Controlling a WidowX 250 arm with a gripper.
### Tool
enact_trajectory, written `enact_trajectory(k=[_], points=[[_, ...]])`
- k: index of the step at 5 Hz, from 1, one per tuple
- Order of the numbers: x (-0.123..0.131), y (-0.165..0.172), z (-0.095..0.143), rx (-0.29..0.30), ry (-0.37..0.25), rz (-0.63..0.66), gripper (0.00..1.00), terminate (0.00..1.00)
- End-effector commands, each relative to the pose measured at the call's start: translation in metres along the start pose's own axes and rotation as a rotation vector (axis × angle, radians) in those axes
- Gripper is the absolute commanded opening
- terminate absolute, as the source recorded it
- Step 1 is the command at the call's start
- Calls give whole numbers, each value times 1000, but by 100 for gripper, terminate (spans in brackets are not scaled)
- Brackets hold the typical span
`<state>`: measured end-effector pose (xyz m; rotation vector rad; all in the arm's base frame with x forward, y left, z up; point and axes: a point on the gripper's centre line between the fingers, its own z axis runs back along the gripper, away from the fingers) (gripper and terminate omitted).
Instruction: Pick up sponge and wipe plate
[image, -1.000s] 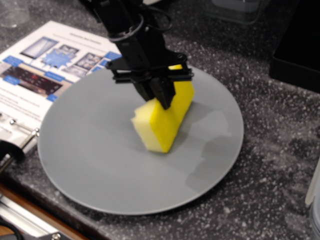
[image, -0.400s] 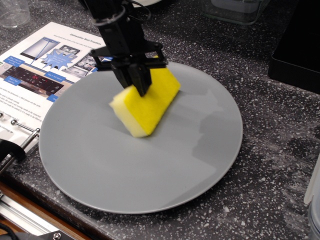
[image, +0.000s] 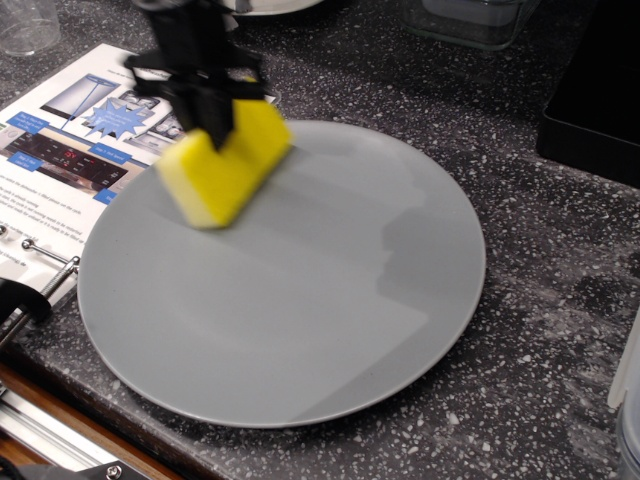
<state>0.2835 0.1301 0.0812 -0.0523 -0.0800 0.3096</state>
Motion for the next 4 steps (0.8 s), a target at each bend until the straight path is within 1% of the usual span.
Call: enact_trajectory(k=[1,2,3,4], points=[[19,25,21,89,21,70,0,0],[1,10,-5,87,17,39,0,0],[-19,-9,-41,88,-14,-43,0,0],[-40,-32,-36,16,40,-94,0,0]])
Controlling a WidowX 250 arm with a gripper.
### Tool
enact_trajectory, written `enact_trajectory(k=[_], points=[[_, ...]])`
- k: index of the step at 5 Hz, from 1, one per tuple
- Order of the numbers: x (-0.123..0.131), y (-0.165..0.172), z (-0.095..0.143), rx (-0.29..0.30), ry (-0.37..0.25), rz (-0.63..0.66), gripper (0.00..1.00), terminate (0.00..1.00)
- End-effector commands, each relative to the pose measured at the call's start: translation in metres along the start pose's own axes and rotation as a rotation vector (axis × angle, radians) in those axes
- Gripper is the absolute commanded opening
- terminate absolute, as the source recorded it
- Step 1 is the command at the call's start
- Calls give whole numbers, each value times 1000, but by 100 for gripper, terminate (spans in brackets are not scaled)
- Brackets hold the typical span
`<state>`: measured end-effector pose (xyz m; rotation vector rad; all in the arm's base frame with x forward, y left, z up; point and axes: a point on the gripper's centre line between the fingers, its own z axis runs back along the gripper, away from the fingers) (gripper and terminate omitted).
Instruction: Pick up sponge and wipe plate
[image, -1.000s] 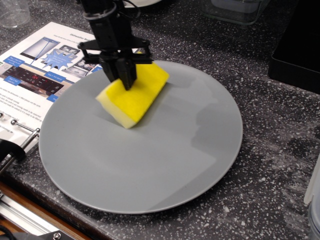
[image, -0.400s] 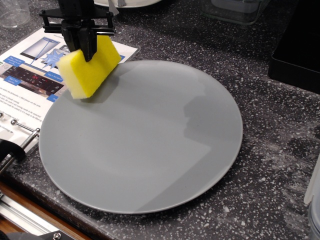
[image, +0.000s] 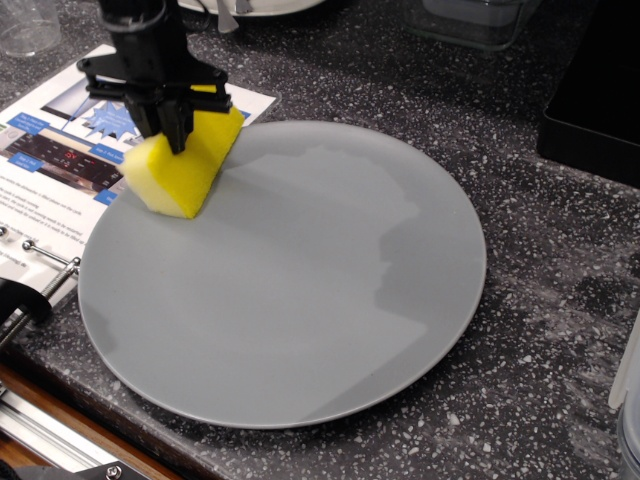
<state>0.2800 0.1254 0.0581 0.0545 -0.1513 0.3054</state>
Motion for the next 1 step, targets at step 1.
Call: enact_trajectory(k=[1], points=[[-58,-57,5,-145,170,-123,0,100]])
